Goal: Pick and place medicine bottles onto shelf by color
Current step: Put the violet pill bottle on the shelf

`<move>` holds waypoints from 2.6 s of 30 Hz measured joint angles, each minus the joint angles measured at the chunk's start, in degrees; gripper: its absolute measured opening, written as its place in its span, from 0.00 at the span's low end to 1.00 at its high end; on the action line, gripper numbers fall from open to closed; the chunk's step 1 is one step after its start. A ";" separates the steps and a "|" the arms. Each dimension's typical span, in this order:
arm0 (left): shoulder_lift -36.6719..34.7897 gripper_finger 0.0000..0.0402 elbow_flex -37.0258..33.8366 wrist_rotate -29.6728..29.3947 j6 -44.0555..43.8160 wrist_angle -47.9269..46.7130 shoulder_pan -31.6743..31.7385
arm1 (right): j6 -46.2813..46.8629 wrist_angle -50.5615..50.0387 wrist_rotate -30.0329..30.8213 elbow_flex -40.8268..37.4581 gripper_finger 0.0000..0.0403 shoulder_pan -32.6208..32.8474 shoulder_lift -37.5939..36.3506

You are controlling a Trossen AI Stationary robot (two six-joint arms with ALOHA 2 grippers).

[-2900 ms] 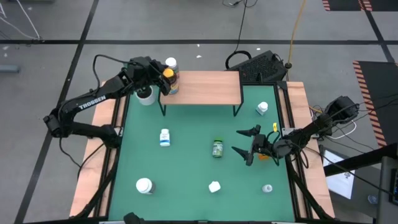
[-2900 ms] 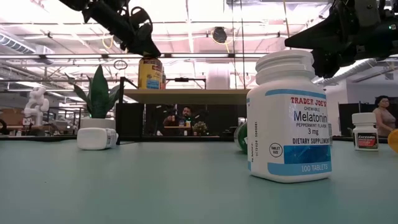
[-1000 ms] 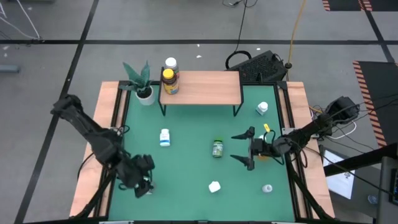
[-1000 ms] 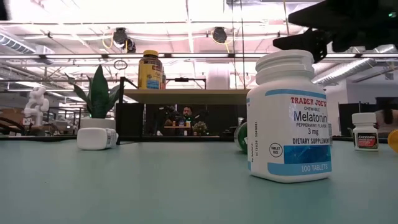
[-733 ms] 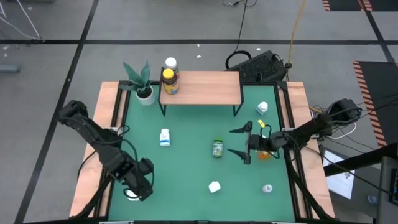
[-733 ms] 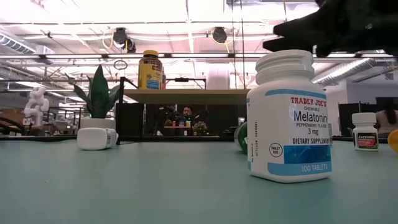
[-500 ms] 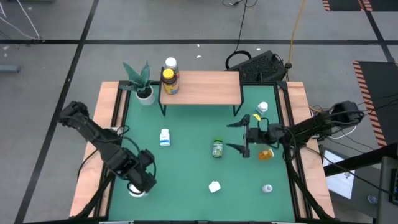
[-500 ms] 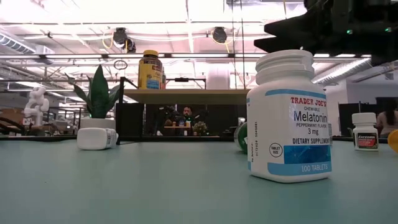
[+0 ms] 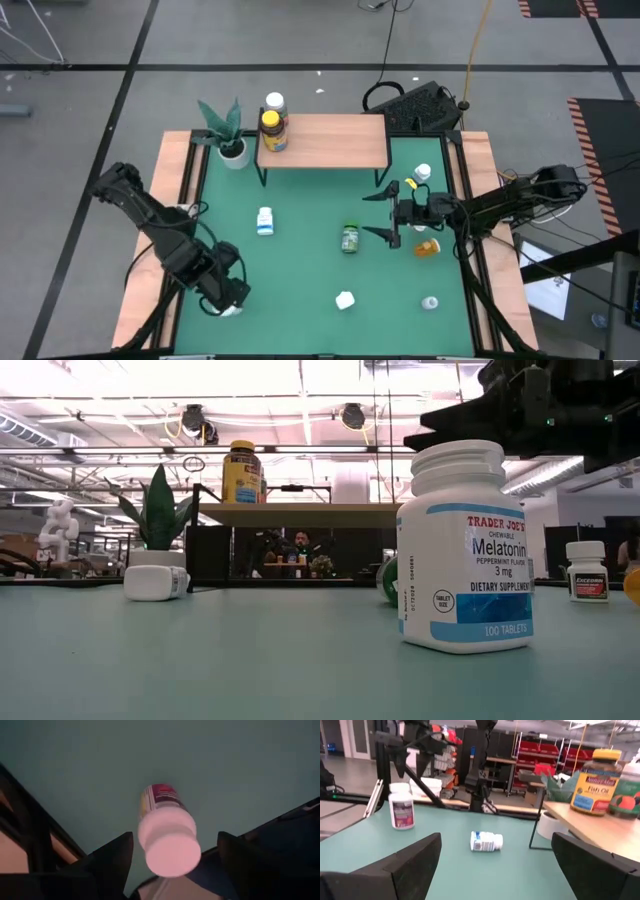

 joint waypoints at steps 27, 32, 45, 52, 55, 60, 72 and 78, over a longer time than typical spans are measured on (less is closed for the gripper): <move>0.04 0.73 -4.40 -2.86 -10.51 7.08 -5.33 | 2.52 -2.37 -0.02 -0.02 0.93 0.20 0.00; 0.04 0.73 -4.40 -7.90 -5.67 7.18 -5.31 | 2.52 -2.15 -0.02 -0.02 0.93 0.20 0.00; 0.04 0.73 -4.43 -10.03 -2.35 7.16 -5.31 | 2.52 -3.03 -0.02 -0.02 0.93 0.20 0.00; 0.04 0.73 -4.43 -9.12 -5.99 7.16 -5.24 | 2.52 -3.03 -0.02 -0.02 0.93 0.20 0.00; 0.04 0.73 -4.43 -9.07 -6.06 7.16 -5.24 | 2.52 -3.03 -0.02 -0.02 0.93 0.20 0.00; 0.04 0.73 -4.43 -9.05 -6.03 8.22 -5.24 | 2.73 -3.03 -0.04 -0.02 0.93 0.20 0.00; 0.04 0.73 -4.43 -7.83 -4.54 10.09 -5.24 | 2.91 -3.05 -0.03 -0.02 0.93 0.20 0.00; 0.04 0.73 -4.43 -1.78 -6.34 4.62 -4.63 | 2.93 -3.05 -0.04 -0.02 0.93 0.20 0.01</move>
